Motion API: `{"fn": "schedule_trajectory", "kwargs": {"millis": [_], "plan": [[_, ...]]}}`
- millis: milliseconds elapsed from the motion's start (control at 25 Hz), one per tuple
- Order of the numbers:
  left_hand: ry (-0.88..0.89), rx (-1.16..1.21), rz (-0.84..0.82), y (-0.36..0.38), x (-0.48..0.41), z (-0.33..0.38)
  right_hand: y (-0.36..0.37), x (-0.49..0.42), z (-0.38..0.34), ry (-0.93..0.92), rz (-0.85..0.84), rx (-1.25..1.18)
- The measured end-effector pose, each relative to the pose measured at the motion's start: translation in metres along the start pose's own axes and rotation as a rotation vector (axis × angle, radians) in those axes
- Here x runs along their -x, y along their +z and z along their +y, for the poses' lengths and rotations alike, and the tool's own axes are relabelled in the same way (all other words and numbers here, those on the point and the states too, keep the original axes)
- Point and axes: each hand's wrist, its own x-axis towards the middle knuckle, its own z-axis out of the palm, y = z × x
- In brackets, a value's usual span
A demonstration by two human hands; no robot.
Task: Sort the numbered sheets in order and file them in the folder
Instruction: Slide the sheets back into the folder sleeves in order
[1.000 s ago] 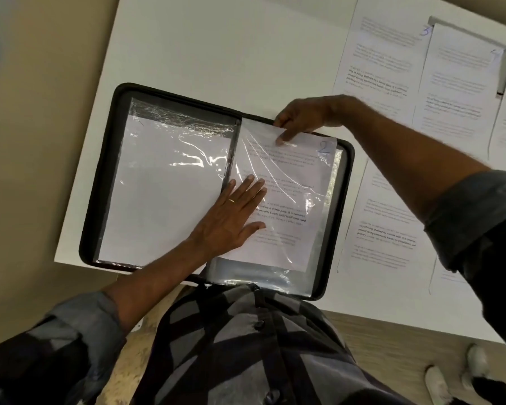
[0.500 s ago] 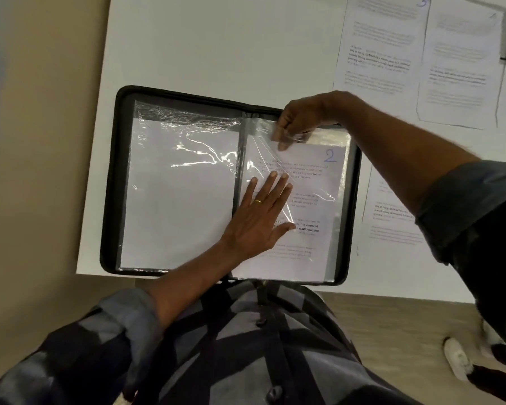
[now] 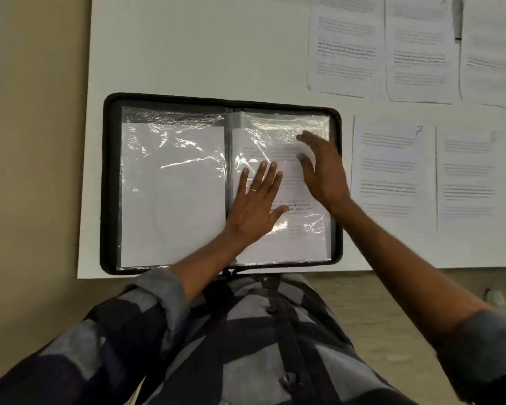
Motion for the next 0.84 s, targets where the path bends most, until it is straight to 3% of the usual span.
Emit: {"fn": "schedule_trajectory", "kwargs": {"millis": [200, 480, 640, 840], "plan": [[-0.046, 0.022, -0.002, 0.002, 0.014, 0.022, 0.028, 0.172, 0.026, 0.341, -0.078, -0.074], [-0.024, 0.122, -0.23, 0.001, 0.059, 0.071, 0.009, 0.185, 0.028, 0.581, 0.082, -0.481], [-0.187, 0.435, -0.274, -0.028, 0.043, 0.081, -0.008, 0.185, 0.022, 0.541, 0.04, -0.401], [-0.318, 0.832, -0.214, -0.09, 0.039, 0.096, -0.026, 0.198, -0.022, 0.358, 0.168, -0.186]]}}
